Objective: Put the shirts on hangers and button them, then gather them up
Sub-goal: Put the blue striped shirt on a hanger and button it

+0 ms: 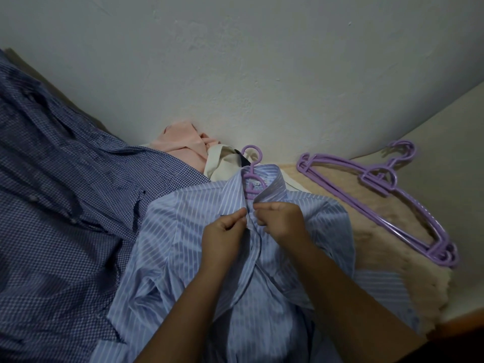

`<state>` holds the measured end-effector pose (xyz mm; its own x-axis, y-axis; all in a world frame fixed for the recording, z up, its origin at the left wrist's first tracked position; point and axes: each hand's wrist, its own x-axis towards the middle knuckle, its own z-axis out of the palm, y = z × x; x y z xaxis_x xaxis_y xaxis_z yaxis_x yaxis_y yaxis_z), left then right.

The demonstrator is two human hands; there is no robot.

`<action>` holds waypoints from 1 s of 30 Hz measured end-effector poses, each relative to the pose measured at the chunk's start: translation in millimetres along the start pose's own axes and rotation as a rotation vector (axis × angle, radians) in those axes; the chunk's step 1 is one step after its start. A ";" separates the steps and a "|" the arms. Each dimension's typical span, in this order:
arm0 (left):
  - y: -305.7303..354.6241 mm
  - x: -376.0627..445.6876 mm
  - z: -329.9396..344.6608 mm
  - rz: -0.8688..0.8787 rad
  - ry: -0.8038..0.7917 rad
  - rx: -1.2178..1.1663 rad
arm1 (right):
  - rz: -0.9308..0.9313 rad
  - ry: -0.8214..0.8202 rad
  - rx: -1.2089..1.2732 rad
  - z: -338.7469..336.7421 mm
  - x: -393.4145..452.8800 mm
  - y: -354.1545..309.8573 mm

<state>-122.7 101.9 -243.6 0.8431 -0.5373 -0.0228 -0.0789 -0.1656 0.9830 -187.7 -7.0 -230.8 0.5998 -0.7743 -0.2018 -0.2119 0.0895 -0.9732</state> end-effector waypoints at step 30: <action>-0.2 2.0 13.4 -0.185 -0.165 -0.374 | -0.474 0.050 -0.486 -8.5 -14.5 29.4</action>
<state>-128.2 89.7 -246.3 0.7262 -0.6568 -0.2029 0.2882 0.0229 0.9573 -209.3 1.5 -255.5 0.6793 -0.6896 0.2512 -0.2645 -0.5493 -0.7927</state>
